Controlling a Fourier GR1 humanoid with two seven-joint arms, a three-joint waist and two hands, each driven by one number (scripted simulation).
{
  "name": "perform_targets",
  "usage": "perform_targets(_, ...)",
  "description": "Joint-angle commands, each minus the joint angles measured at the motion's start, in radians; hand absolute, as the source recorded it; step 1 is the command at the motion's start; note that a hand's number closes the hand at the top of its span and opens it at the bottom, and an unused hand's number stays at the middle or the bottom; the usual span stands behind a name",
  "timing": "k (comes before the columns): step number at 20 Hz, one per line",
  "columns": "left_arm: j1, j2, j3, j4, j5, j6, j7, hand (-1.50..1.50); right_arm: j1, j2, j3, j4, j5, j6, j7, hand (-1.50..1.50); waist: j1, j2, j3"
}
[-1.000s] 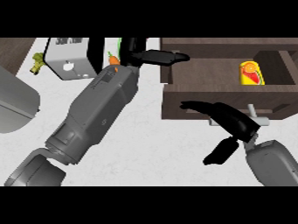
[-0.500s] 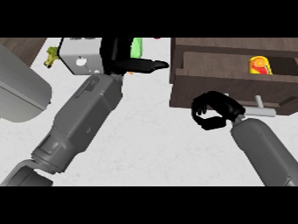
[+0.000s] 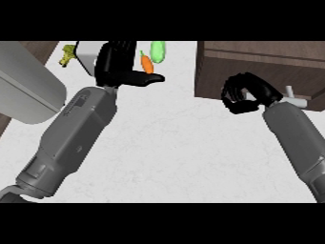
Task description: Pick up the cup, place it into the drawer and close the drawer
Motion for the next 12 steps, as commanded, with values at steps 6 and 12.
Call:
perform_targets(6,0.048,0.037,-0.005,-0.059,0.012,-0.054,0.029,-1.5,-0.161,-0.107,-0.124,0.096,-0.056,-0.026,0.038,1.5,0.05,0.016,-0.004)
perform_targets(12,0.062,0.045,-0.013,-0.078,0.011,-0.084,0.029,-1.5,-0.167,-0.131,-0.14,0.069,-0.089,0.02,0.043,1.5,0.076,0.025,-0.005)
